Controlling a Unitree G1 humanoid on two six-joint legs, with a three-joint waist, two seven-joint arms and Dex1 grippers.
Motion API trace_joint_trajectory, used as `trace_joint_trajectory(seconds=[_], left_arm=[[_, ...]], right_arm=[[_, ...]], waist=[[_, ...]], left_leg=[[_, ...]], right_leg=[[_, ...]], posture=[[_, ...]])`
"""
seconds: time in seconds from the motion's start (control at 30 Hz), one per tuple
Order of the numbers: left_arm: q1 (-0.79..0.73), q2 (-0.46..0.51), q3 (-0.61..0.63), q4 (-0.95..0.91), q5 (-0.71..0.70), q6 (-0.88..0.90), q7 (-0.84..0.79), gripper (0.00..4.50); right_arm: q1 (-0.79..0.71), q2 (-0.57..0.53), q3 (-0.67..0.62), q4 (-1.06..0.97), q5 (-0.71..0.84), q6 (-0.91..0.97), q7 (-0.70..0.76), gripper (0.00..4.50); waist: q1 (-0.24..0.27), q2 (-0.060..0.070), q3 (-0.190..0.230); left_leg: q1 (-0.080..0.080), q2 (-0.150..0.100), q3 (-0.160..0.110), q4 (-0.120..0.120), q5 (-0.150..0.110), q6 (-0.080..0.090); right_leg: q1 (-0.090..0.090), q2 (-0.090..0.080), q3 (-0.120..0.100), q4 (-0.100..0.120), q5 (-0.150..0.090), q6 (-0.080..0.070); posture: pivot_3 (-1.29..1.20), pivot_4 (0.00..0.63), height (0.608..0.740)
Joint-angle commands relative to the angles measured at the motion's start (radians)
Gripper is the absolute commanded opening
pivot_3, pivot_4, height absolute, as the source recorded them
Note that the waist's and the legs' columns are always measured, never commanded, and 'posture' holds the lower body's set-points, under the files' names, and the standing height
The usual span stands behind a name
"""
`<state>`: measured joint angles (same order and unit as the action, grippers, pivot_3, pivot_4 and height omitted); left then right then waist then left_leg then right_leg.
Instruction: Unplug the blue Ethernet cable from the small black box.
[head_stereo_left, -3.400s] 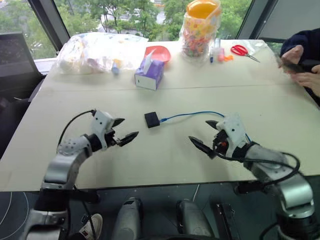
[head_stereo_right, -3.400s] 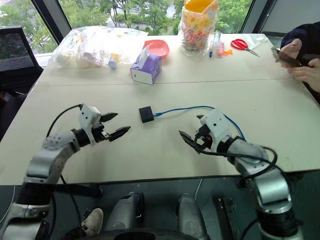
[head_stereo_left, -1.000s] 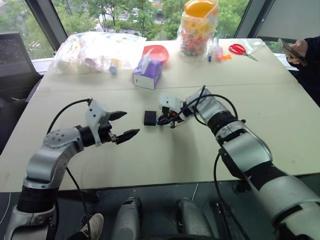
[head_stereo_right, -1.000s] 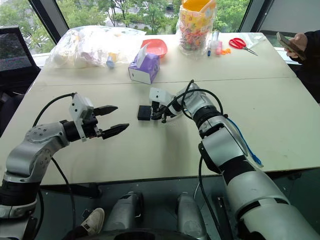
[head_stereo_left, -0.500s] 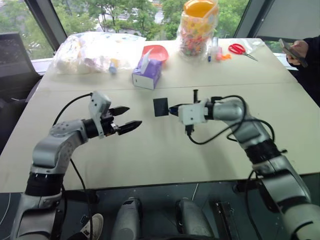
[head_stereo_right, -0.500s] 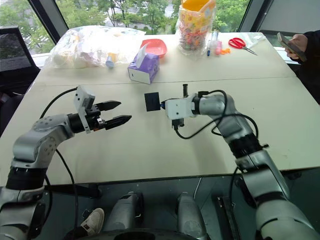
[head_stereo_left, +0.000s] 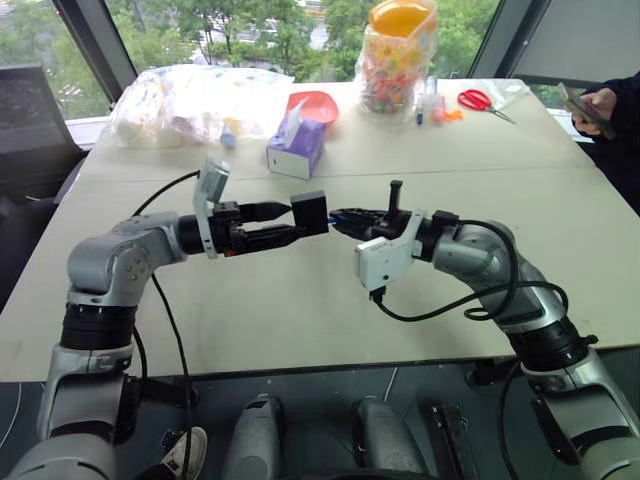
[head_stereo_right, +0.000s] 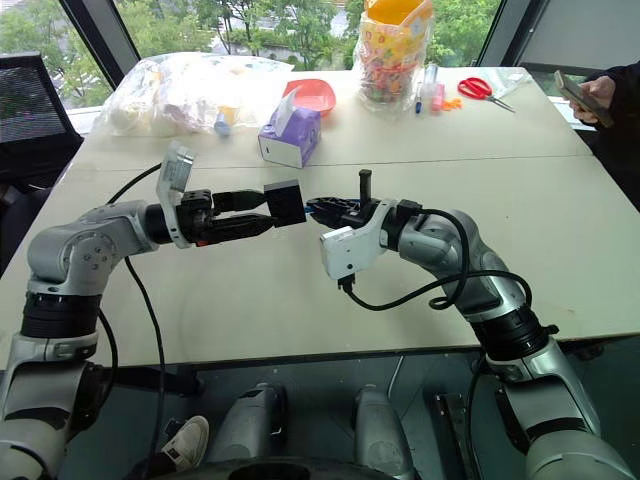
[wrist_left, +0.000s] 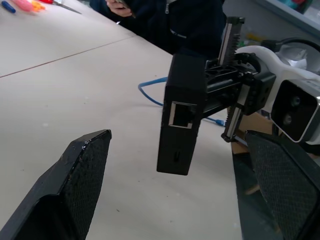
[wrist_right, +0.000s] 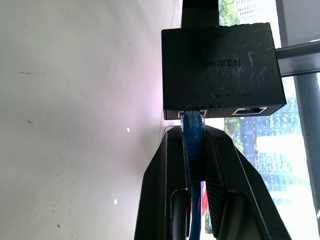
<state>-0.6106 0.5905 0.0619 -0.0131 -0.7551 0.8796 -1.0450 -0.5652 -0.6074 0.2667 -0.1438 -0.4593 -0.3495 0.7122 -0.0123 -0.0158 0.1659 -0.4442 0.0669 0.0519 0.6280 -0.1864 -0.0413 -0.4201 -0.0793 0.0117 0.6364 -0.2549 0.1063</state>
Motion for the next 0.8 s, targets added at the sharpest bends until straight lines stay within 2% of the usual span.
trace_joint_trajectory(seconds=[0.03, 0.1, 0.2, 0.4, 0.47, 0.63, 0.8], left_arm=[[-0.022, -0.001, 0.027, -0.031, -0.028, 0.004, 0.006, 4.50], [-0.029, -0.011, 0.030, -0.027, -0.029, 0.002, 0.017, 4.50], [-0.038, -0.019, 0.026, -0.019, -0.024, -0.002, 0.030, 3.67], [-0.045, -0.042, 0.020, -0.017, -0.025, -0.004, 0.045, 1.11], [-0.044, -0.047, 0.016, -0.020, -0.026, -0.002, 0.047, 0.47], [-0.039, -0.033, 0.001, -0.022, -0.016, 0.002, 0.035, 0.47], [-0.032, 0.008, -0.013, -0.023, -0.005, -0.013, -0.016, 0.47]], right_arm=[[-0.030, 0.003, -0.007, -0.040, 0.006, 0.000, -0.009, 0.03], [-0.031, 0.002, 0.000, -0.042, 0.010, 0.001, 0.002, 0.03], [-0.033, 0.003, 0.006, -0.044, 0.013, 0.001, 0.008, 0.00], [-0.043, 0.005, 0.011, -0.076, 0.024, 0.009, 0.025, 0.00], [-0.041, 0.007, 0.013, -0.087, 0.027, 0.016, 0.032, 0.00], [-0.045, 0.007, 0.008, -0.088, 0.050, 0.053, 0.059, 0.00], [-0.058, -0.006, -0.035, -0.131, 0.296, 0.324, 0.255, 2.41]], waist=[[0.000, 0.000, 0.000], [0.000, 0.000, 0.000], [0.000, 0.000, 0.000], [0.000, 0.000, 0.000], [0.000, -0.001, 0.000], [0.000, -0.001, 0.000], [0.000, -0.001, 0.000]], left_leg=[[0.000, 0.000, 0.000, 0.000, 0.000, 0.000], [0.000, 0.000, 0.000, 0.001, 0.000, 0.000], [0.000, 0.000, -0.001, 0.001, 0.000, 0.000], [0.000, 0.000, -0.001, 0.001, 0.000, 0.000], [0.000, 0.000, -0.001, 0.001, 0.000, 0.000], [0.000, 0.000, -0.001, 0.001, 0.000, 0.000], [0.000, 0.000, -0.001, 0.001, 0.000, 0.000]], right_leg=[[0.000, 0.000, 0.000, 0.000, 0.000, 0.000], [0.001, 0.000, 0.000, 0.000, 0.000, 0.000], [0.001, 0.000, 0.000, 0.000, 0.000, 0.000], [0.001, 0.000, 0.000, 0.000, 0.000, 0.000], [0.001, 0.000, 0.000, 0.000, 0.000, 0.000], [0.001, 0.000, 0.000, 0.000, 0.000, 0.000], [0.001, 0.000, 0.000, 0.000, 0.000, 0.000]], posture=[[0.00, 0.150, 0.735], [0.00, 0.150, 0.735], [0.00, 0.150, 0.735], [0.00, 0.150, 0.735], [0.00, 0.150, 0.735], [0.00, 0.150, 0.735], [0.00, 0.150, 0.735]])
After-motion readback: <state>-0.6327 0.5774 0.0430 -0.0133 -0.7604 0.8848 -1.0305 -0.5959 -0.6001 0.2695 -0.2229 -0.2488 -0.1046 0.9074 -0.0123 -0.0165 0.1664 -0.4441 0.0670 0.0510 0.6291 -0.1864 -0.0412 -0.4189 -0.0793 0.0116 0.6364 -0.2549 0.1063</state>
